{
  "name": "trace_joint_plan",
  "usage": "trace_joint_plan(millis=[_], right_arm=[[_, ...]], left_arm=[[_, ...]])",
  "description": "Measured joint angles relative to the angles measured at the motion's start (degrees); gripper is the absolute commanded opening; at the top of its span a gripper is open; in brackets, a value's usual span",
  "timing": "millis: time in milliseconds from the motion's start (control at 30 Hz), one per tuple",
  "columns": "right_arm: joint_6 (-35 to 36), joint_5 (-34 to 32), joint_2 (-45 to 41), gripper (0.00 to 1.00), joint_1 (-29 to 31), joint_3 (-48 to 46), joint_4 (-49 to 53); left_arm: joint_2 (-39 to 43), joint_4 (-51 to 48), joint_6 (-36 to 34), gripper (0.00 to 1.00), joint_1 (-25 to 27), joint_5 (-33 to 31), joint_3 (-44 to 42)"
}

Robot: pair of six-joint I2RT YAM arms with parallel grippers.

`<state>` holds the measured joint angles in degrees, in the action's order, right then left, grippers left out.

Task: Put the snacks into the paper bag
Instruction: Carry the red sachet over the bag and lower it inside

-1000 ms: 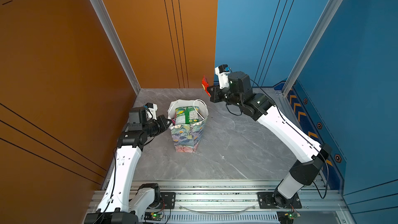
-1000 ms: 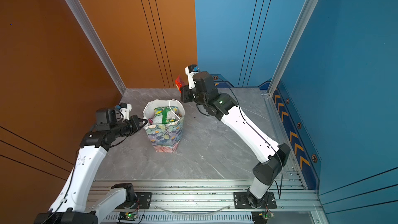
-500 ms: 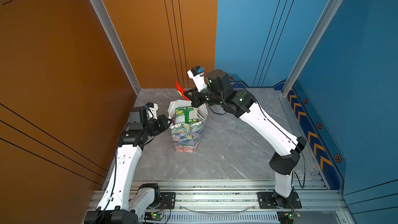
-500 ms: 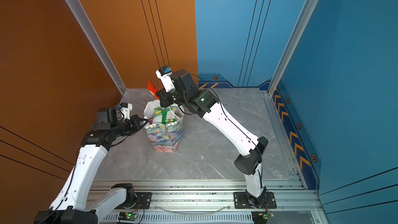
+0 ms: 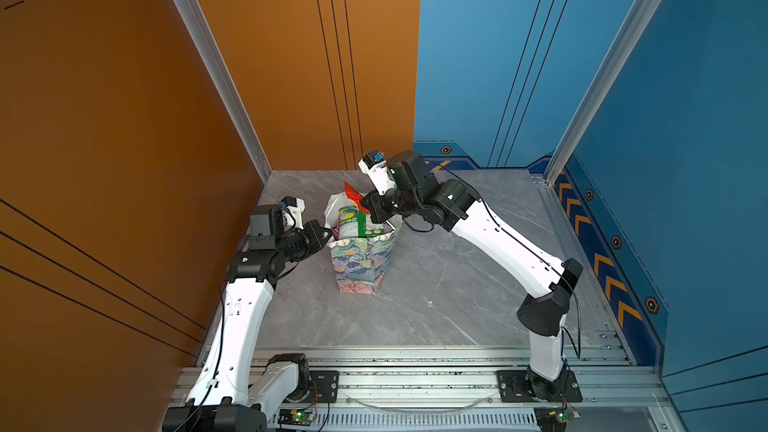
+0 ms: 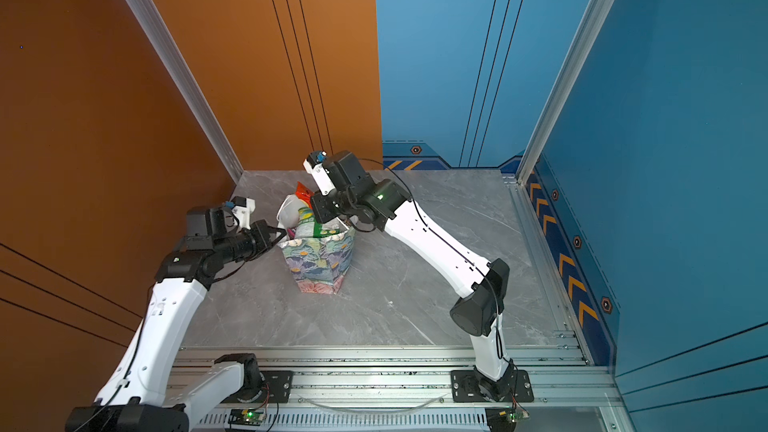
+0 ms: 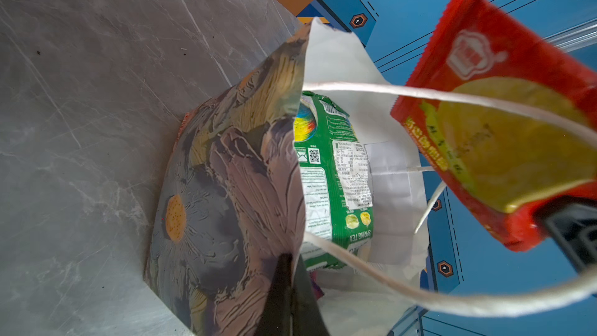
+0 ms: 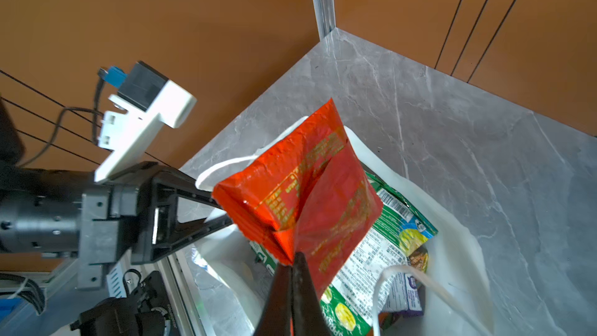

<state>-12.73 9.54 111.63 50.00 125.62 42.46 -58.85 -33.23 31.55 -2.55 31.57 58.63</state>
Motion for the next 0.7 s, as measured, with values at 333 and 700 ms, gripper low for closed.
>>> trace_joint_plan(millis=[333,700], right_arm=[[3.6,-6.4,0.2,0.0,0.7,-0.9,3.6],[5.4,-5.4,2.8,0.59,2.1,0.6,6.4]], left_arm=[[-0.2,-0.4,0.0,0.02,0.0,0.0,0.3],[-0.3,-0.7,0.0,0.02,0.4,0.0,0.6]])
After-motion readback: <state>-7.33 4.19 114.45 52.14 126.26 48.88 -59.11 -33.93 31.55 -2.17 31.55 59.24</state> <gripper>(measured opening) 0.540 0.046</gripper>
